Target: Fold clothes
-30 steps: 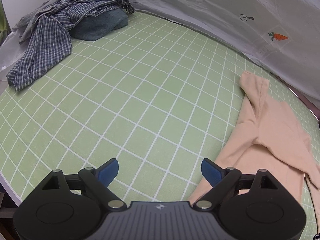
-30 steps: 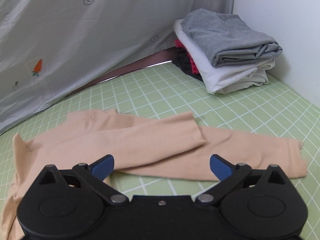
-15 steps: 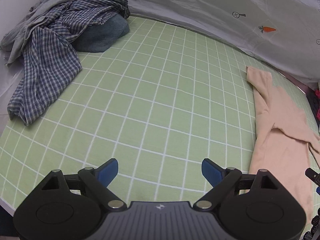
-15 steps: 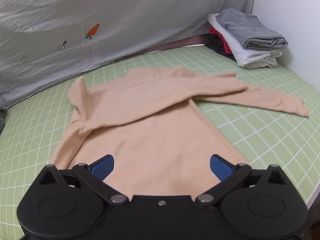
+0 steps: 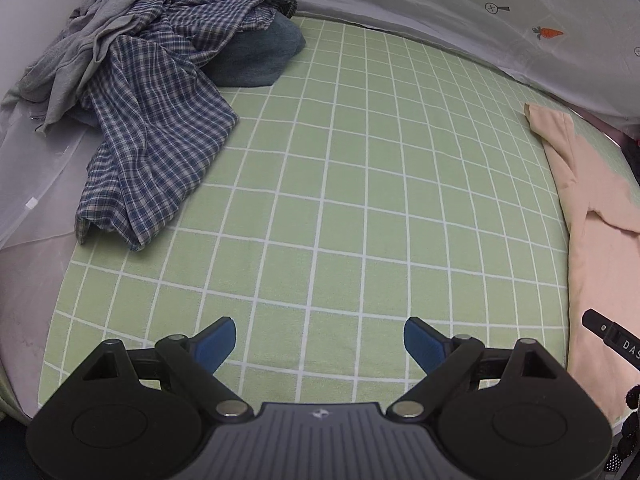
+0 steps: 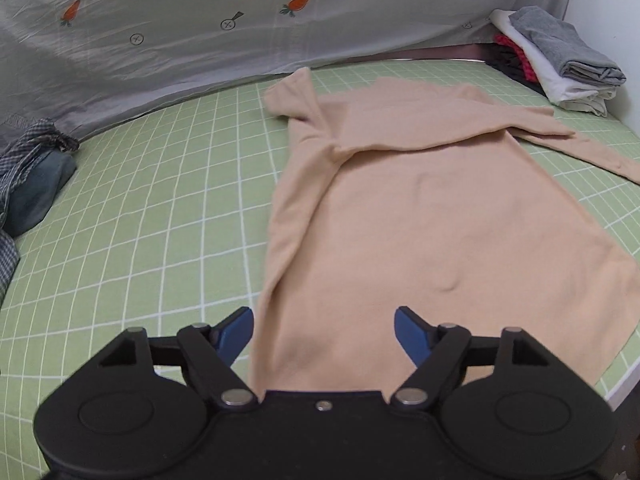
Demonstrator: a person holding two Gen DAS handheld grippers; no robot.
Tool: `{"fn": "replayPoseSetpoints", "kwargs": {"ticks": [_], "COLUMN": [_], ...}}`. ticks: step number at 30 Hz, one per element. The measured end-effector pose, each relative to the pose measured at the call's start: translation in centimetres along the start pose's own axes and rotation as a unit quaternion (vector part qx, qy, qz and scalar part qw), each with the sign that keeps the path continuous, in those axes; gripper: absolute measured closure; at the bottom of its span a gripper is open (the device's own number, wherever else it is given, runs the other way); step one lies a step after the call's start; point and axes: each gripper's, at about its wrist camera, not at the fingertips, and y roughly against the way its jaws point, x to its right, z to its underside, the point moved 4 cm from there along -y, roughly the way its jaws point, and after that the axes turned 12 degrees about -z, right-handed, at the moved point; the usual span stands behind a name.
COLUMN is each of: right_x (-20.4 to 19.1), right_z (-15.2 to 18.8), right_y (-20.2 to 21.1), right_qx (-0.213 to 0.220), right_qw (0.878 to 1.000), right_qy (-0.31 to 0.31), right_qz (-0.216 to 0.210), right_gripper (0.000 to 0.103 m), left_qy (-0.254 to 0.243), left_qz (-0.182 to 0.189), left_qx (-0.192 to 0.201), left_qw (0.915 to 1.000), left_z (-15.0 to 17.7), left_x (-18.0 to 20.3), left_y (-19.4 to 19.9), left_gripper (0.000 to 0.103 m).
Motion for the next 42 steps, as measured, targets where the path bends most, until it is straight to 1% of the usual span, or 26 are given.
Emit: {"fn": "replayPoseSetpoints", "kwargs": {"ticks": [2, 4, 5, 6, 7, 9, 10, 12, 13, 16, 20, 27, 30, 34, 37, 40, 42], "right_x": [-0.8, -1.4, -1.7, -1.8, -1.9, -1.9, -1.8, -1.8, -1.8, -1.9, -0.9, 3.6, 5.9, 8.4, 10.1, 11.8, 12.5], "right_z": [0.6, 1.1, 1.3, 1.5, 1.8, 2.1, 2.2, 2.3, 2.2, 1.8, 0.7, -1.1, -1.9, -3.2, -4.0, -4.2, -3.9], "right_y": [-0.1, -0.3, -0.4, -0.5, -0.6, -0.6, -0.5, -0.4, -0.2, 0.6, 2.4, 4.0, 4.3, 4.4, 3.8, 2.5, 1.5], "right_qx": [-0.006, -0.012, -0.016, -0.022, -0.027, -0.030, -0.031, -0.032, -0.032, -0.025, -0.008, 0.007, 0.011, 0.011, 0.003, -0.024, -0.045], "right_qw": [1.000, 1.000, 1.000, 1.000, 0.999, 0.999, 0.999, 0.999, 0.999, 0.999, 0.999, 1.000, 1.000, 1.000, 0.999, 0.998, 0.997], "right_qy": [0.001, 0.006, 0.008, 0.009, 0.010, 0.014, 0.017, 0.021, 0.022, 0.034, 0.034, 0.019, 0.014, 0.018, 0.027, 0.035, 0.051], "right_qz": [-0.007, -0.013, -0.017, -0.017, -0.014, -0.010, -0.009, -0.011, -0.018, -0.032, -0.035, -0.020, -0.017, -0.023, -0.027, -0.035, -0.042], "right_gripper": [0.044, 0.050, 0.056, 0.062, 0.064, 0.075, 0.078, 0.097, 0.100, 0.100, 0.101, 0.101, 0.101, 0.101, 0.101, 0.101, 0.101], "left_qy": [-0.002, -0.004, -0.006, -0.007, -0.008, -0.010, -0.011, -0.013, -0.011, 0.009, 0.023, 0.026, 0.024, 0.021, 0.028, 0.037, 0.043], "left_qz": [0.001, 0.001, 0.002, 0.002, 0.002, 0.003, 0.003, 0.004, 0.005, 0.012, 0.026, 0.043, 0.043, 0.035, 0.023, 0.007, -0.004], "left_qx": [-0.002, -0.004, -0.005, -0.006, -0.007, -0.009, -0.010, -0.012, -0.013, -0.015, -0.015, -0.010, -0.012, -0.010, -0.012, -0.013, -0.014], "left_qw": [1.0000, 1.0000, 1.0000, 1.0000, 0.9999, 0.9999, 0.9999, 0.9998, 0.9998, 0.9998, 0.9993, 0.9987, 0.9987, 0.9991, 0.9993, 0.9992, 0.9990], "left_z": [0.2, 0.3, 0.4, 0.5, 0.6, 0.7, 0.8, 1.0, 1.0, 0.9, 0.6, 0.3, 0.5, 1.0, 1.4, 1.7, 1.9], "left_x": [-0.1, -0.2, -0.3, -0.4, -0.4, -0.5, -0.6, -0.7, -0.8, -0.6, 0.8, 4.7, 6.7, 9.0, 10.5, 11.7, 12.5], "left_y": [0.0, -0.1, -0.1, -0.1, -0.1, -0.2, -0.2, -0.2, -0.2, -0.2, 0.0, 0.4, 0.7, 1.3, 1.7, 2.1, 2.4], "left_gripper": [0.012, 0.012, 0.012, 0.012, 0.012, 0.012, 0.012, 0.012, 0.012, 0.012, 0.012, 0.012, 0.012, 0.012, 0.012, 0.012, 0.012]}}
